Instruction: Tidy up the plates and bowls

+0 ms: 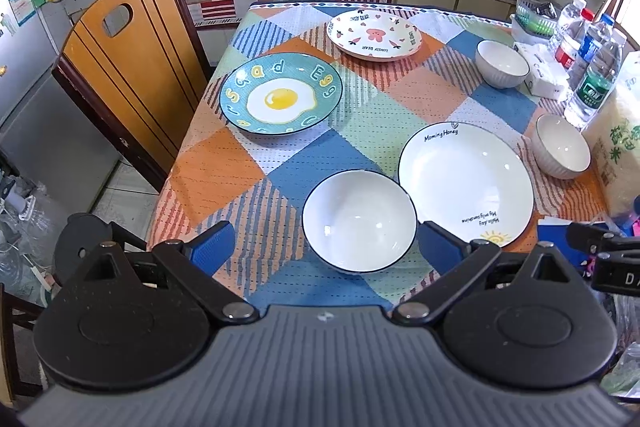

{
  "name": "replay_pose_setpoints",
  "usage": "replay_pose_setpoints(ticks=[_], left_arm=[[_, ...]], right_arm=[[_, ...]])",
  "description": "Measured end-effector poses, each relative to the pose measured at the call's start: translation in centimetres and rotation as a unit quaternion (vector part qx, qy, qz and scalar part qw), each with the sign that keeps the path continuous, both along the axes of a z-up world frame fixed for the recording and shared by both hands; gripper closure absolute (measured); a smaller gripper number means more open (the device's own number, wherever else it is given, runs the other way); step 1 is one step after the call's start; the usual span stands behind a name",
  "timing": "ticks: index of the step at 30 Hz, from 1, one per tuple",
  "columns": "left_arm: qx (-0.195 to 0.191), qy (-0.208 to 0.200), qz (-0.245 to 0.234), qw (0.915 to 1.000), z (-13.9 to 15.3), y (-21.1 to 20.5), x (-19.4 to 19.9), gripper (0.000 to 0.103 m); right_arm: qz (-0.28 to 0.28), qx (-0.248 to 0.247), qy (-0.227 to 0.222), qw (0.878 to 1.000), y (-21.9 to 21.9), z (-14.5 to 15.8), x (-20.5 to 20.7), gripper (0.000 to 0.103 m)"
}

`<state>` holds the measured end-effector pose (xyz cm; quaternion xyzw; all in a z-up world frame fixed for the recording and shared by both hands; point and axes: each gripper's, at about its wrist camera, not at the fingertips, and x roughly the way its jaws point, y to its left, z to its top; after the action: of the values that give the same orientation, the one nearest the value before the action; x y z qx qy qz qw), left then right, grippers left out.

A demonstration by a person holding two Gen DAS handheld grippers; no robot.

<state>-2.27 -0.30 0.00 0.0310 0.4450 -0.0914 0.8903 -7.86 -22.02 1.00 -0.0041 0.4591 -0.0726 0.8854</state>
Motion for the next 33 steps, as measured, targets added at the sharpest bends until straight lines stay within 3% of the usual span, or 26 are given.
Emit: replay_pose_setpoints(ticks=[5,8,10,14,17,21,26,27,29,31,33], left_arm=[[-0.007,-0.022,0.009,0.9997,-0.6,0.0,1.2,0.004],[-0.020,-0.028,-0.009,0.9994,-1.4,-0.7,2.8,0.003],[-0.029,-0.013,-0.016,0.9994,-2.3,-1.5,4.4,0.004],[-0.029,0.014,-0.048,0.9983,-4.9,-4.2,7.7,0.005],[-0.030,0.038,-0.065,0.9967,-7.4,-6.0,10.4,0.011],[-0.037,0.077,-0.078,0.9933,-11.0,-7.7,14.0,0.023],[-0.028,0.121,-0.101,0.9871,-14.4,-9.3,17.0,0.034],[-0.034,0.130,-0.103,0.9855,-14.9,-9.4,17.4,0.039],[-0.041,0.143,-0.112,0.9825,-15.6,-9.7,18.0,0.044],[-0.048,0.153,-0.116,0.9802,-16.0,-9.9,18.4,0.057],[-0.054,0.163,-0.124,0.9773,-16.5,-10.1,18.8,0.070]], right_arm=[[0.017,0.062,-0.025,0.998,-1.7,-0.6,0.5,0.003],[0.046,0.125,-0.097,0.986,-3.9,-1.6,0.6,0.003],[0.035,0.145,-0.138,0.979,-5.6,-3.1,1.1,0.003],[0.002,0.172,-0.106,0.979,-8.3,-6.9,3.6,0.013],[0.013,0.191,-0.086,0.978,-9.1,-9.8,4.9,0.019],[0.001,0.210,-0.045,0.977,-9.6,-13.2,6.3,0.028],[-0.017,0.206,-0.027,0.978,-10.5,-15.7,6.9,0.043],[-0.018,0.213,-0.024,0.976,-10.7,-16.2,7.0,0.046],[-0.010,0.216,-0.023,0.976,-10.8,-16.7,7.0,0.066],[-0.007,0.201,-0.026,0.979,-10.7,-17.0,6.9,0.079],[-0.007,0.203,-0.031,0.979,-11.0,-17.1,6.7,0.080]])
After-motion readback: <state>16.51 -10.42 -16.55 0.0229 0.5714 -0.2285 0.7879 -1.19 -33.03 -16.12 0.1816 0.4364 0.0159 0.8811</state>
